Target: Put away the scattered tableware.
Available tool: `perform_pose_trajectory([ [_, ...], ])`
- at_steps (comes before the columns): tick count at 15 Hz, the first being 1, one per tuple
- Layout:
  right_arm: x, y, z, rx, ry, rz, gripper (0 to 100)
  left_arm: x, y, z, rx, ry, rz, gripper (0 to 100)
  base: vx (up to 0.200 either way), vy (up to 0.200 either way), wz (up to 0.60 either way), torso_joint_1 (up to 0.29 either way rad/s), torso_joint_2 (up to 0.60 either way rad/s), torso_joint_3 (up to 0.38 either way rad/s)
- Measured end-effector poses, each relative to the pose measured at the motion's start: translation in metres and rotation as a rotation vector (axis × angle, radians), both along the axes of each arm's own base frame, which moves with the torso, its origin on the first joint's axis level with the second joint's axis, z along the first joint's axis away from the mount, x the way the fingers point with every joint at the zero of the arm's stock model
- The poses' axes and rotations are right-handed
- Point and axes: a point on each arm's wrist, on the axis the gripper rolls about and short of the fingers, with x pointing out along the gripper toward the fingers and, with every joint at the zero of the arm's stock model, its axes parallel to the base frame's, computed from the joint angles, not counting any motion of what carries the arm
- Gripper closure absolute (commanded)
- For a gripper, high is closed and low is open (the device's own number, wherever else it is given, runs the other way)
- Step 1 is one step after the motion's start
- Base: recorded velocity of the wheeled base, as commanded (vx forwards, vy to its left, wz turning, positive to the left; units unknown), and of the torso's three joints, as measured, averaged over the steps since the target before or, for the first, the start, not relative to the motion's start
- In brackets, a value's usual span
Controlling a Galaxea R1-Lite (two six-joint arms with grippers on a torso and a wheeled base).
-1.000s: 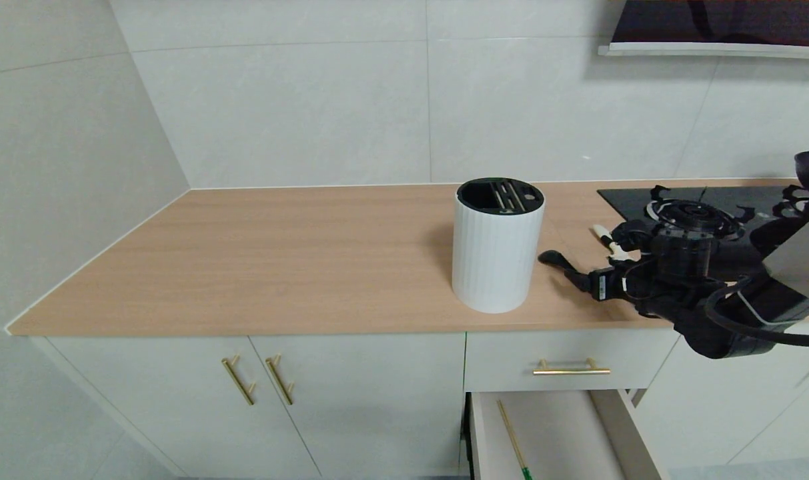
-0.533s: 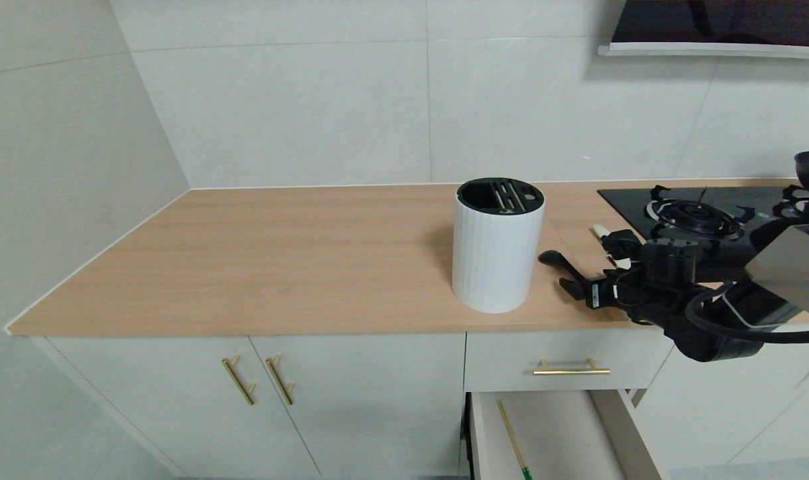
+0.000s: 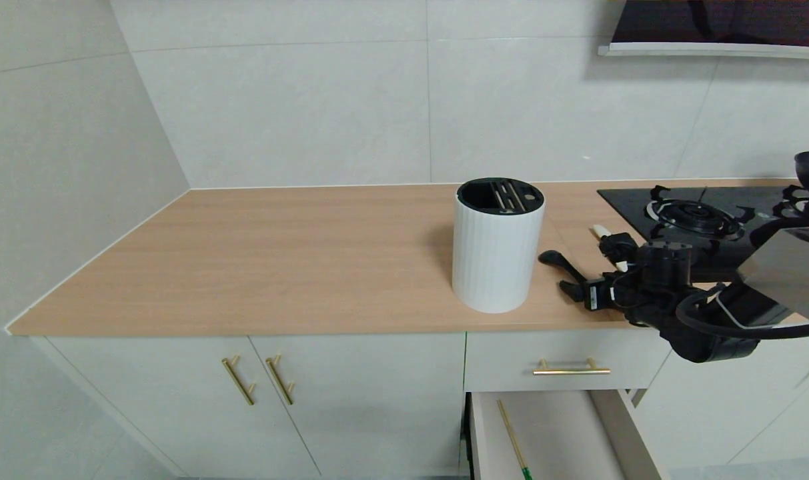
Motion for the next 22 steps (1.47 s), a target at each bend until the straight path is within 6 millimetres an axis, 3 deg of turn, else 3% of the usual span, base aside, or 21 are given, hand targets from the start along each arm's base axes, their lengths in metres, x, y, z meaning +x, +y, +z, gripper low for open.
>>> perform_pose_trajectory([
  [8,-0.001,0.000,0.002,0.008,0.011,-0.003,100,0.000,0.000,0.000,0.000,0.000,0.000,0,0.000,0.000,0.00,0.000,0.00,0.000],
  [12,-0.013,0.002,0.017,0.078,0.120,-0.021,100,0.000,0.000,0.000,0.000,0.000,0.000,0,0.000,0.000,0.00,0.000,0.00,0.000],
  [18,-0.066,0.016,0.090,0.165,0.293,0.016,100,0.000,0.000,0.000,0.000,0.000,-0.001,0,0.000,0.000,0.00,0.000,0.00,0.000],
  [22,-0.104,0.016,0.101,0.180,0.366,0.041,100,0.000,0.000,0.000,0.000,0.000,0.000,0,0.000,0.000,0.00,0.000,0.00,0.000],
])
